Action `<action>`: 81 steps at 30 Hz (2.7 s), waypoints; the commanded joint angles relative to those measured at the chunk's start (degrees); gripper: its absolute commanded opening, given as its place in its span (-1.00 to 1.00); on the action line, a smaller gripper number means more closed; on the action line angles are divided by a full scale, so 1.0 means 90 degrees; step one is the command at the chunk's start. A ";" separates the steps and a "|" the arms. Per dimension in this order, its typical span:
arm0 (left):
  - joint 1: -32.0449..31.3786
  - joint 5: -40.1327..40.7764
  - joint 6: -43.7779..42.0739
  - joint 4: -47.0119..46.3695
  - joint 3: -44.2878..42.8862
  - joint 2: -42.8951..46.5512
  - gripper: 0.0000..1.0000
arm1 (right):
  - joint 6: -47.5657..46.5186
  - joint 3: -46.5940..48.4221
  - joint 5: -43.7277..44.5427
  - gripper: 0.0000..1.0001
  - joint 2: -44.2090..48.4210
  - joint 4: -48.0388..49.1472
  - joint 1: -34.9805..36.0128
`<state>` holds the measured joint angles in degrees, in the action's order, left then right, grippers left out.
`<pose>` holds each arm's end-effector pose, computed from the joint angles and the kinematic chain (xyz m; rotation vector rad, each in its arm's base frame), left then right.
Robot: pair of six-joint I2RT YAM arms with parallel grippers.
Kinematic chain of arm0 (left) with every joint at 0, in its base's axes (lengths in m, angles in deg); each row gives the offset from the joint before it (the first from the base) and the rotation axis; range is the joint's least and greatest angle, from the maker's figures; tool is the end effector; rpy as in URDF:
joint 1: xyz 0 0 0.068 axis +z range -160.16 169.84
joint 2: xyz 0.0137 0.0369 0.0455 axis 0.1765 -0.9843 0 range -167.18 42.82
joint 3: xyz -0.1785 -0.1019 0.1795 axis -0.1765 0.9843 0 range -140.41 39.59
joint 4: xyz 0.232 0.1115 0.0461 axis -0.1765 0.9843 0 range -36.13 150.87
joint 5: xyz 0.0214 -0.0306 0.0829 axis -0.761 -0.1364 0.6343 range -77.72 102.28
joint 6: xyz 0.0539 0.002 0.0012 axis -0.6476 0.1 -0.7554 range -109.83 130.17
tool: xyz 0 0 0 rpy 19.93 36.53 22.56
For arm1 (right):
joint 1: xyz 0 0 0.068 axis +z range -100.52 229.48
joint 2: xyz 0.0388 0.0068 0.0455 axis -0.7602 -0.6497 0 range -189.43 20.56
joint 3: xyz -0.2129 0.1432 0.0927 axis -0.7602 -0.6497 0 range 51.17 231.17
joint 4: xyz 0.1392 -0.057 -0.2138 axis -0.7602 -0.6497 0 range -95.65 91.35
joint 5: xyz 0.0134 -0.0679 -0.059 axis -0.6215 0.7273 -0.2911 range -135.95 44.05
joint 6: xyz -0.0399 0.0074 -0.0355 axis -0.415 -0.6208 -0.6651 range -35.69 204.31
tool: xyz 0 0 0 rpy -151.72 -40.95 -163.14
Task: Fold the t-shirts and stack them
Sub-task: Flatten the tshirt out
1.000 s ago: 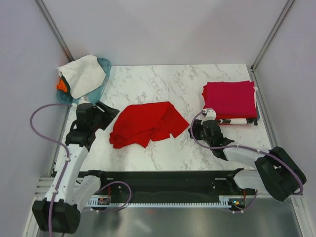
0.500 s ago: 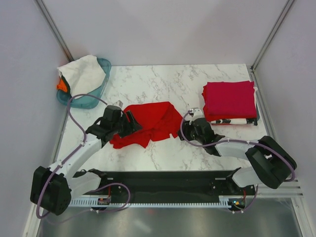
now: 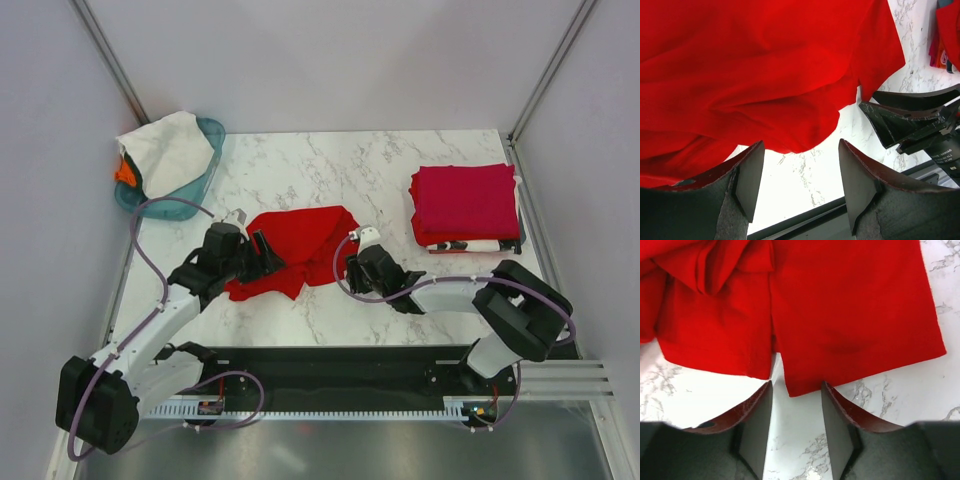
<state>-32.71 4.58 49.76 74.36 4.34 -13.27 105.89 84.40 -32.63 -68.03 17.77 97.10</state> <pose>0.1876 -0.0830 0.2293 -0.2822 2.3731 -0.6952 0.1993 0.2062 0.1417 -0.3853 2.2253 0.3947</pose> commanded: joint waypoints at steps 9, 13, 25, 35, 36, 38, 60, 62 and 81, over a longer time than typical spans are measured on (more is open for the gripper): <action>-0.0180 0.0094 -0.0337 -0.0255 -0.0127 -0.0173 0.37 | -0.0094 0.0654 0.1478 -1.00 -0.0167 -0.0829 0.0090; -0.0405 0.0123 -0.0434 -0.0246 -0.0244 -0.0466 0.43 | -0.0006 -0.0117 0.1986 -1.00 0.0857 -0.0361 0.0090; -0.1488 0.0837 -0.0767 -0.0041 -0.1211 -0.1677 0.43 | 0.0717 -0.1611 0.4125 -1.00 0.3748 0.0069 0.0051; -0.1899 0.1852 -0.0679 0.0447 -0.1387 -0.2624 0.29 | 0.0864 -0.1613 0.4311 -1.00 0.3760 -0.0087 -0.0027; -0.1899 0.1862 -0.0669 0.0554 -0.1377 -0.2663 0.28 | 0.0864 -0.1593 0.4311 -1.00 0.3741 -0.0087 -0.0027; -0.1899 0.1920 -0.0649 0.0633 -0.1348 -0.2712 0.00 | 0.0883 -0.1574 0.4340 -1.00 0.3702 -0.0116 -0.0027; 0.1148 0.2790 0.0698 0.1590 -0.0410 0.1341 -0.95 | 0.2504 -0.2062 0.5180 -1.00 0.5099 -0.1386 -0.0974; 0.1167 0.2935 0.0689 0.1581 -0.0575 0.1165 -0.96 | 0.2543 -0.2013 0.5209 -1.00 0.5030 -0.1434 -0.0974; 0.1431 0.2614 -0.1167 0.2782 -0.6600 -0.0750 -0.95 | 0.0972 0.1538 0.4128 -1.00 0.5001 -0.3210 -0.1013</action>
<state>-20.36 28.53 43.64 95.54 -49.51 -18.87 120.21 89.93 8.94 -22.50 -5.94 88.23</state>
